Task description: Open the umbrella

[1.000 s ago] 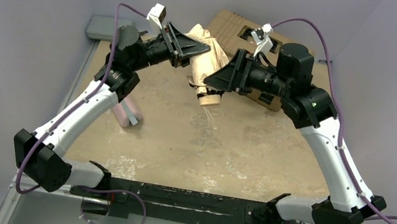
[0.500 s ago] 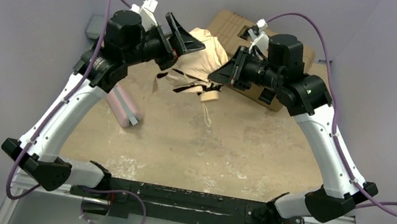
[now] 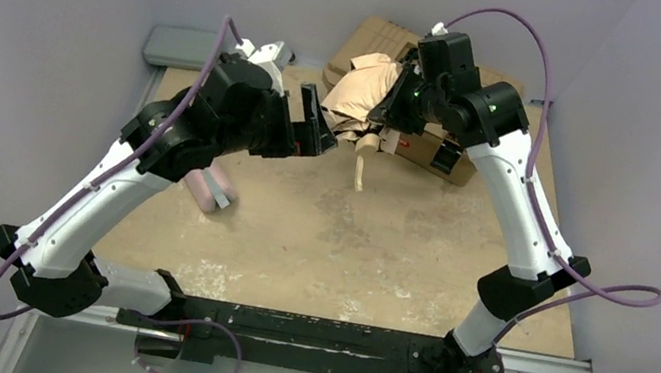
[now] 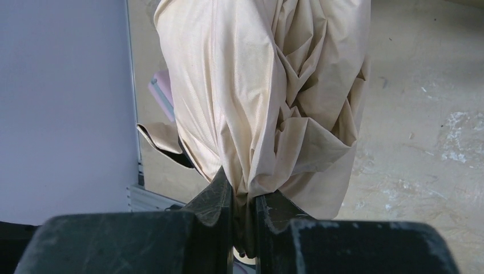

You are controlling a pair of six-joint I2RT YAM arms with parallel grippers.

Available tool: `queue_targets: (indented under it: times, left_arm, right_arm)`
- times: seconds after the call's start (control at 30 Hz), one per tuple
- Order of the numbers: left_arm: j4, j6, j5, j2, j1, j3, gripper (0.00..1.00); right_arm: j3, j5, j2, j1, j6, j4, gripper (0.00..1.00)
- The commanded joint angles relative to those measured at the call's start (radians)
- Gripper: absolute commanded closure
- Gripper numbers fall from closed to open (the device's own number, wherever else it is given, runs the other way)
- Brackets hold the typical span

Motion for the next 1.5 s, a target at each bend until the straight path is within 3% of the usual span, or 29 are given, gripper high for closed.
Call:
queue_targets:
  times: [0.0,0.23,0.47,0.7,0.87,0.9,1.0,1.03,1.2,1.37,1.47]
  left_arm:
    - [0.121,0.039,-0.027,-0.017,-0.061,-0.044,0.02]
    - [0.249,0.139,-0.033,0.037,-0.100,-0.068,0.17]
    - [0.247,0.146,0.003,0.146,-0.102,0.008,0.19]
    - [0.230,0.127,-0.019,0.199,-0.101,0.025,0.27]
    - [0.216,0.123,-0.013,0.231,-0.100,0.049,0.51]
    - [0.223,0.126,-0.013,0.230,-0.100,0.049,0.59]
    - [0.227,0.138,-0.017,0.231,-0.100,0.060,0.98]
    - [0.219,0.138,-0.017,0.234,-0.100,0.068,1.00]
    - [0.200,0.151,0.087,0.232,-0.102,0.085,1.00]
    - [0.254,0.158,0.254,0.118,-0.102,-0.035,1.00]
    - [0.244,0.148,0.278,0.024,-0.102,-0.118,1.00]
  right_arm:
    - [0.054,0.001,-0.021,0.022,0.037,0.035,1.00]
    - [0.045,-0.074,-0.030,0.028,0.055,0.090,1.00]
    - [0.052,-0.110,-0.044,0.028,0.068,0.120,1.00]
    - [0.060,-0.142,-0.050,0.029,0.074,0.133,1.00]
    - [0.062,-0.174,-0.049,0.028,0.082,0.142,1.00]
    - [0.062,-0.177,-0.049,0.029,0.080,0.140,1.00]
    - [0.043,-0.179,-0.054,0.028,0.077,0.146,1.00]
    - [0.032,-0.177,-0.058,0.027,0.074,0.153,1.00]
    - [0.071,-0.136,-0.038,-0.007,0.053,0.162,1.00]
    - [0.214,-0.168,0.055,-0.140,0.063,0.167,1.00]
    - [0.252,-0.190,0.079,-0.201,0.074,0.199,1.00]
